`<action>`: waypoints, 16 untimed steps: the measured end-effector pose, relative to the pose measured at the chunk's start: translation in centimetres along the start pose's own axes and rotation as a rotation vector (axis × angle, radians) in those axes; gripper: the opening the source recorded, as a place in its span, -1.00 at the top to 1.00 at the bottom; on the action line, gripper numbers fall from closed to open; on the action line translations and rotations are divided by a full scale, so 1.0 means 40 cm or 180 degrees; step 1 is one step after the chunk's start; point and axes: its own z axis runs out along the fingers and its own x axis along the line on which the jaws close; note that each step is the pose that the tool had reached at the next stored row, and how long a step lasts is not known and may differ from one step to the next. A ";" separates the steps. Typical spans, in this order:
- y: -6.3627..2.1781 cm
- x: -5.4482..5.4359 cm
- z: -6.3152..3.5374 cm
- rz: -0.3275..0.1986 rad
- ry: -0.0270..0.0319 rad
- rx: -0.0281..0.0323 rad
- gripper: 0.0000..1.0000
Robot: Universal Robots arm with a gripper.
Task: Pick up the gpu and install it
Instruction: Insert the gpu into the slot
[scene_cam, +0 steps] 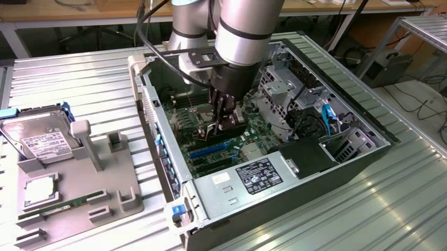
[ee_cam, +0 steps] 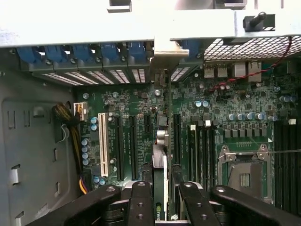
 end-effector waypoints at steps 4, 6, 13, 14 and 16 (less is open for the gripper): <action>0.000 0.000 0.023 -0.0012 -0.0004 0.0000 0.47; 0.000 0.000 0.035 -0.0024 -0.0006 0.0000 0.47; -0.001 0.000 0.055 -0.0056 -0.0014 -0.0001 0.47; -0.001 0.000 0.057 -0.0057 -0.0015 -0.0001 0.47; -0.001 0.000 0.061 -0.0075 -0.0036 -0.0002 0.47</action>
